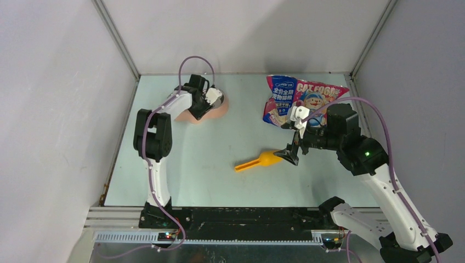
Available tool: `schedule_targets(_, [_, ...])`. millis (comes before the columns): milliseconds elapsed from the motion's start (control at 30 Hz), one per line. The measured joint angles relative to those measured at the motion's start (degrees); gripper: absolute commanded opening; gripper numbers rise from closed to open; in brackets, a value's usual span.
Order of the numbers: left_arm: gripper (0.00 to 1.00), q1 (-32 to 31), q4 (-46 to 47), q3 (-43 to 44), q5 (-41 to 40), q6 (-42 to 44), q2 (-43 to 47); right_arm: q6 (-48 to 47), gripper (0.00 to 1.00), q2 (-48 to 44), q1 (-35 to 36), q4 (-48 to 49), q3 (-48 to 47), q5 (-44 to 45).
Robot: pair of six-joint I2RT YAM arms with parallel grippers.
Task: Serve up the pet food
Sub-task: Move the pet food bowl to the center of the board, then move the spatula to the center of the board.
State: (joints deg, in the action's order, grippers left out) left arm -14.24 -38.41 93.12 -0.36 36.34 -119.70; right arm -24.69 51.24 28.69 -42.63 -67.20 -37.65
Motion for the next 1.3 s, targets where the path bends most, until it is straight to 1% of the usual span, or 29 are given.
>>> schedule_targets(100, [0.52, 0.02, 2.03, -0.66, -1.16, -0.09, 0.00, 0.00, 1.00, 0.31, 0.00, -0.02, 0.00, 0.02])
schedule_targets(167, [0.56, 0.00, 3.56, -1.60, -1.73, -0.09, 0.13, 0.00, 1.00, 0.52, 0.00, -0.02, 0.00, 0.04])
schedule_targets(200, [0.63, 0.00, 4.09, -2.05, -1.95, 0.02, 0.33, 0.00, 1.00, 0.61, 0.00, -0.02, 0.00, 0.11])
schedule_targets(233, [0.86, -0.04, 4.94, -2.99, -2.05, 0.07, 0.90, 0.00, 1.00, 0.68, 0.00, -0.02, 0.00, 0.20])
schedule_targets(300, [0.98, -0.04, 5.90, -5.38, -2.03, 0.39, 2.64, 0.00, 1.00, 0.72, -0.04, -0.02, 0.00, 0.22])
schedule_targets(433, [1.00, -0.02, 7.17, -10.16, -2.10, 0.70, 8.48, 0.00, 1.00, 0.72, -0.04, -0.02, 0.00, 0.22])
schedule_targets(567, [1.00, -0.22, 8.02, -12.68, -1.79, 0.70, 14.49, -0.02, 1.00, 0.72, -0.04, -0.02, 0.00, 0.22])
schedule_targets(700, [1.00, -2.34, 8.09, -16.52, -0.15, 1.18, 22.93, -0.02, 0.99, 0.70, -0.04, -0.02, 0.00, 0.22])
schedule_targets(800, [1.00, -7.96, 7.10, -19.87, 1.81, 2.29, 28.74, -0.02, 1.00, 0.57, -0.11, -0.02, 0.00, 0.52])
schedule_targets(900, [1.00, -16.41, 5.53, -23.50, 4.11, 3.69, 32.74, 0.00, 1.00, -0.22, -0.72, 0.17, 0.00, 1.31])
schedule_targets(967, [1.00, -22.86, 3.65, -25.42, 5.81, 4.24, 33.86, 0.04, 1.00, -1.27, -1.62, 0.52, 0.00, 1.81])
schedule_targets(1067, [1.00, -30.23, 1.33, -26.69, 8.11, 4.20, 33.55, 0.15, 1.00, -3.28, -3.45, 1.20, 0.00, 2.84])
schedule_targets(1200, [1.00, -35.28, 0.33, -26.80, 8.98, 3.98, 32.04, 0.26, 1.00, -5.92, -6.47, 1.64, 0.00, 3.37])
schedule_targets(1300, [0.99, -37.77, 0.33, -26.47, 8.98, 3.52, 28.68, 0.28, 1.00, -7.41, -8.85, 1.64, 0.00, 3.37])
